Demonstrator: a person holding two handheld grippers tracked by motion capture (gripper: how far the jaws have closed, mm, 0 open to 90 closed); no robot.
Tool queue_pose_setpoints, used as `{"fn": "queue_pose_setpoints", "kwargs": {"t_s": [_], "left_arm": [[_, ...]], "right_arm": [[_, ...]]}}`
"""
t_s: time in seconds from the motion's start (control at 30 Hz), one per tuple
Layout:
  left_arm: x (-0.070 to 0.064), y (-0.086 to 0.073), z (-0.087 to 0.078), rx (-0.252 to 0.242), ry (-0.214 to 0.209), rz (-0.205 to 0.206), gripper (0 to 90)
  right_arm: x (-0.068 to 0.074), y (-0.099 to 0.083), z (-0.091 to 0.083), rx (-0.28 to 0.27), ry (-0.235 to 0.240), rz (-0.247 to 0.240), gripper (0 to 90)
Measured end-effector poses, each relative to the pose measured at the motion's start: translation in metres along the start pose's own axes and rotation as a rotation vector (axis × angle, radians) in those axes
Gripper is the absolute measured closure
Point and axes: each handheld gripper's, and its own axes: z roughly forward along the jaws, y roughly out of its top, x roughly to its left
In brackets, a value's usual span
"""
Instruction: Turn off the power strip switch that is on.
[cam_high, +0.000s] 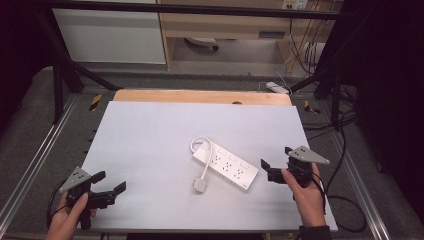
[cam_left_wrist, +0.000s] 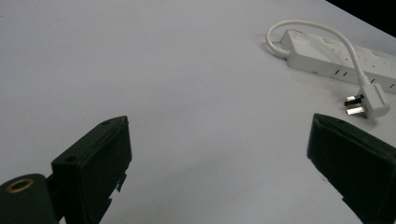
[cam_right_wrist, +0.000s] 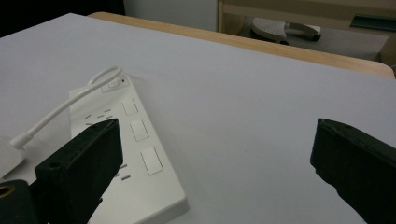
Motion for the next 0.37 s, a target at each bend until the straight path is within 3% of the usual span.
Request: {"fn": "queue_pose_setpoints", "kwargs": {"t_s": [0.2, 0.37], "left_arm": [[0.0, 0.0, 0.001, 0.005, 0.002, 0.001, 6.6], [0.0, 0.0, 0.001, 0.005, 0.005, 0.001, 6.6]], "right_arm": [[-0.01, -0.019, -0.004, 0.009, -0.004, 0.021, 3.5], [-0.018, -0.036, 0.002, 0.074, -0.026, 0.03, 3.2]]}}
